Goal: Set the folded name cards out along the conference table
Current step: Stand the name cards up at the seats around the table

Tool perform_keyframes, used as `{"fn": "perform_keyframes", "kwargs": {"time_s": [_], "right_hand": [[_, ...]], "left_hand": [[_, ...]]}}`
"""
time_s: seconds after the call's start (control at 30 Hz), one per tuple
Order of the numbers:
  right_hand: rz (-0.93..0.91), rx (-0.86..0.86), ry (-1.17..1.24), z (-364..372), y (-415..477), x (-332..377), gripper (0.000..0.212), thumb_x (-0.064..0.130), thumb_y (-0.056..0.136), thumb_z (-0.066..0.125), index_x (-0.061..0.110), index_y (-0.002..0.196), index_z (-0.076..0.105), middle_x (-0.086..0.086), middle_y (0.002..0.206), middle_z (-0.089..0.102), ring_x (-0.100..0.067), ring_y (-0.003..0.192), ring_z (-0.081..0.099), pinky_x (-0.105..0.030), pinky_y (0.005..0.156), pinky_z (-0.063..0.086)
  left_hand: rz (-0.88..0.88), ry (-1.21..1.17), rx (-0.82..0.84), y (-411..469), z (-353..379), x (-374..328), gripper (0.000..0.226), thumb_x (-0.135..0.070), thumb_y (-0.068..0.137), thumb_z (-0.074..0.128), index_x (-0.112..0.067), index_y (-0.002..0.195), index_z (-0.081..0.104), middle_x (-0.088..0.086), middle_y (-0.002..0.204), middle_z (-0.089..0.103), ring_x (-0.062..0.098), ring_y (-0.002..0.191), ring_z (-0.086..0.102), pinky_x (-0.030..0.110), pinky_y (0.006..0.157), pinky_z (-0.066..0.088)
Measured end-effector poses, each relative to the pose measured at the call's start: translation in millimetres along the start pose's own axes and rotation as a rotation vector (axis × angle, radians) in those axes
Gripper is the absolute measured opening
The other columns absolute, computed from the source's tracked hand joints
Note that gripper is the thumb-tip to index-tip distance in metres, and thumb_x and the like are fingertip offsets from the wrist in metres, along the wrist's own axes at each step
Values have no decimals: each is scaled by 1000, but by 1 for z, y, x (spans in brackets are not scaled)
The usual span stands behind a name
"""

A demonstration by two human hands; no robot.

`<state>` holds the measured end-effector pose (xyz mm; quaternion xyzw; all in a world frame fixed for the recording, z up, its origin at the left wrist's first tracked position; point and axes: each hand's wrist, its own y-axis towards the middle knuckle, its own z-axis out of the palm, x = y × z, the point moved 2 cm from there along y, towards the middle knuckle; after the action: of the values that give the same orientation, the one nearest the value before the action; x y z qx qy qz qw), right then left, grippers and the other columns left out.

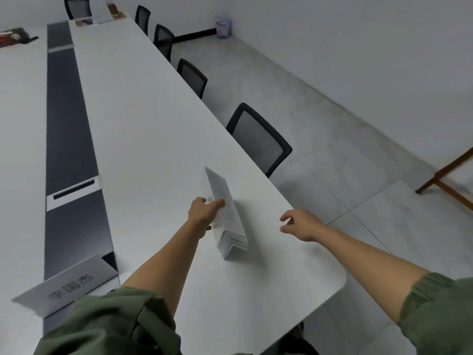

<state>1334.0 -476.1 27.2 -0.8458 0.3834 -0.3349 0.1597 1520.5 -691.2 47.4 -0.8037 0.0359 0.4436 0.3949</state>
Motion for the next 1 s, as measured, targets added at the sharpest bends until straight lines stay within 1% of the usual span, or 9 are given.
{"fn": "perform_keyframes", "kwargs": {"time_s": [0.1, 0.27, 0.37, 0.5, 0.57, 0.63, 0.77, 0.9, 1.0], "right_hand": [[-18, 10, 7, -4, 15, 13, 39, 38, 87, 68, 23, 123, 62, 7, 97, 63, -16, 93, 63, -32, 90, 50], [-71, 30, 38, -9, 36, 34, 36, 37, 86, 69, 23, 119, 63, 6, 93, 63, -15, 80, 63, -27, 76, 50], [-68, 68, 35, -6, 43, 36, 36, 37, 85, 69, 24, 119, 63, 5, 94, 64, -16, 82, 63, -27, 75, 49], [-43, 96, 63, -5, 51, 36, 38, 38, 84, 70, 23, 119, 64, 2, 97, 65, -19, 89, 68, -31, 79, 53], [-44, 106, 112, -5, 54, 45, 37, 36, 85, 70, 21, 119, 63, 0, 97, 67, -19, 88, 70, -30, 74, 52], [-52, 101, 174, -5, 56, 59, 38, 35, 86, 69, 19, 119, 63, -2, 97, 68, -18, 86, 71, -27, 68, 50], [-71, 94, 326, 2, 60, 97, 40, 41, 88, 66, 16, 119, 61, -5, 104, 67, -21, 88, 69, -28, 63, 48], [-12, 210, 476, 25, 55, 133, 65, 63, 80, 65, 20, 127, 53, 3, 111, 57, -22, 95, 57, -35, 71, 45], [50, 242, 514, 37, 55, 144, 84, 71, 73, 66, 21, 137, 44, 4, 123, 52, -22, 110, 51, -42, 84, 48]], "left_hand": [[-11, -12, 1, 1, -9, -1, 86, -35, 67, 71, -12, 141, 34, 16, 126, 56, 34, 106, 58, 43, 79, 52], [-79, -45, 152, 1, -8, 0, 61, -40, 74, 66, -10, 125, 52, 13, 113, 61, 31, 95, 60, 40, 78, 51], [-85, -77, 158, 1, -7, 6, 67, -47, 64, 66, -10, 119, 55, 15, 111, 65, 32, 93, 61, 41, 79, 50], [-61, -198, 131, 3, -14, 4, 56, -45, 78, 65, -11, 122, 56, 16, 110, 67, 35, 99, 64, 47, 91, 51], [-55, -289, 167, -1, -24, -1, 52, -48, 84, 59, -15, 123, 55, 17, 113, 66, 35, 99, 64, 44, 82, 53], [-31, -352, 175, -4, -40, -4, 58, -55, 80, 60, -19, 126, 56, 18, 117, 65, 37, 102, 63, 40, 74, 52], [-9, -415, 98, -10, -82, 7, 81, -64, 60, 66, -24, 129, 56, 16, 120, 66, 38, 107, 62, 43, 72, 52], [-62, -448, -13, -16, -116, 36, 84, -65, 56, 68, -24, 128, 56, 15, 118, 67, 37, 107, 63, 45, 78, 52], [-105, -455, -68, -20, -129, 61, 72, -62, 68, 65, -22, 126, 56, 14, 116, 67, 36, 107, 63, 47, 85, 51]]}}
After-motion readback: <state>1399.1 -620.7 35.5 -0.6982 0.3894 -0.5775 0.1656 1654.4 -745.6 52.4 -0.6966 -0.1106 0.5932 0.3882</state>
